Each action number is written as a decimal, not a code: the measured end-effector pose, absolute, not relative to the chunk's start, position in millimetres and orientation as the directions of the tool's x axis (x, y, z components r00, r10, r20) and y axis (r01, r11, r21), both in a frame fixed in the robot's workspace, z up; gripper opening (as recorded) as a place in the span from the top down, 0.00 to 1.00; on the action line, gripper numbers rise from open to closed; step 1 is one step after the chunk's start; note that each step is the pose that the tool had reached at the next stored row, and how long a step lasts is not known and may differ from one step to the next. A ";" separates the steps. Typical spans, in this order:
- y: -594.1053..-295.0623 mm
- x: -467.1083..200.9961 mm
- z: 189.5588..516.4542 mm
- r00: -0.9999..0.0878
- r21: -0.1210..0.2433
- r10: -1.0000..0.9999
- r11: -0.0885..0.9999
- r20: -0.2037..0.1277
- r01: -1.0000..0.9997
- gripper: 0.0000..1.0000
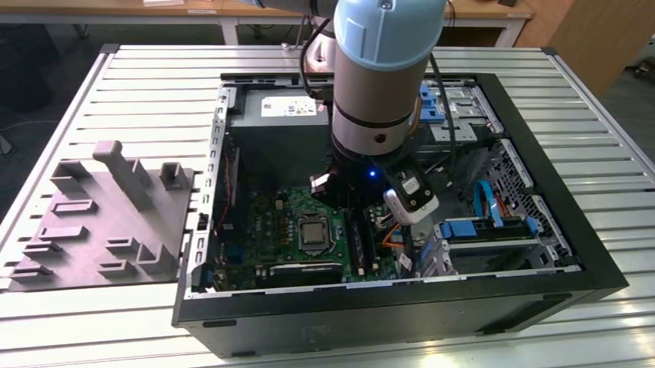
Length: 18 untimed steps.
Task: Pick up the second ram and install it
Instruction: 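Insert the second ram into the second slot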
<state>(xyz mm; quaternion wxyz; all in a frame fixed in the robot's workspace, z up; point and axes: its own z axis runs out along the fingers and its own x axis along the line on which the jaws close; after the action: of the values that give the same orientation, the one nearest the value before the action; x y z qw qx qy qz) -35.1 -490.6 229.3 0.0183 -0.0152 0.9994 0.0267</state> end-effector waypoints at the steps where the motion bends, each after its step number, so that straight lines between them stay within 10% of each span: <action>1: -490.5 -35.2 228.7 -0.999 0.053 -0.029 0.998 -0.037 -0.031 0.89; 18: -490.6 -35.3 227.5 -0.999 0.058 -0.029 0.998 -0.038 -0.031 0.89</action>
<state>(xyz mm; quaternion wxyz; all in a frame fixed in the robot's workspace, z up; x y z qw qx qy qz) -35.3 -490.6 227.5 0.0184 -0.0148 0.9993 0.0292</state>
